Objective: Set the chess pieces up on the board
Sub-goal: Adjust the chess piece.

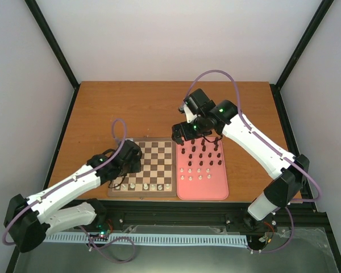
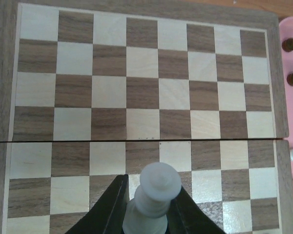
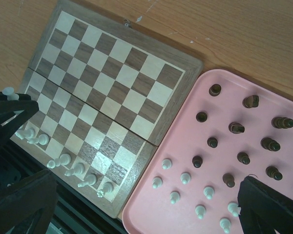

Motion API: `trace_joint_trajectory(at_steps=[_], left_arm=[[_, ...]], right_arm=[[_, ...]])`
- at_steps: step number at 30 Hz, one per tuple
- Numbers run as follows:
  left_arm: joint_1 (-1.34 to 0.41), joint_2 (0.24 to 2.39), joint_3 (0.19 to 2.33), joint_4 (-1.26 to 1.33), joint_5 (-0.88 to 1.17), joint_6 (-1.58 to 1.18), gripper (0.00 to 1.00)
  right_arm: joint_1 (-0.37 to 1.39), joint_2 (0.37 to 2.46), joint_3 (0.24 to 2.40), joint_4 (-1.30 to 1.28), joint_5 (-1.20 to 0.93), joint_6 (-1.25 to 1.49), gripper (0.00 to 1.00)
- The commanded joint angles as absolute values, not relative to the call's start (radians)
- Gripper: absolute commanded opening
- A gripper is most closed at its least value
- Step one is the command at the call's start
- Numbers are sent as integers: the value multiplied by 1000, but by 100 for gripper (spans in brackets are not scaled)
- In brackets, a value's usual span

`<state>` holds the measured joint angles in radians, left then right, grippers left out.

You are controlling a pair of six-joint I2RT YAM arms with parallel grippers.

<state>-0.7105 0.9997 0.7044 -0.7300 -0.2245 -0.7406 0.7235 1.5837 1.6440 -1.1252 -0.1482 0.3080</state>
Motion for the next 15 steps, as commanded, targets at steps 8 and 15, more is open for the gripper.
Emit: trace_joint_trajectory(at_steps=[8,15], left_arm=[[-997,1071,706,-673,-602,-985,1],[-1018,1031,602,-579,-660,-1051,1]], right_arm=[[721,1544,1572,-1107,-155,286,100],[721,1520,1537,-1109,-163,293,100]])
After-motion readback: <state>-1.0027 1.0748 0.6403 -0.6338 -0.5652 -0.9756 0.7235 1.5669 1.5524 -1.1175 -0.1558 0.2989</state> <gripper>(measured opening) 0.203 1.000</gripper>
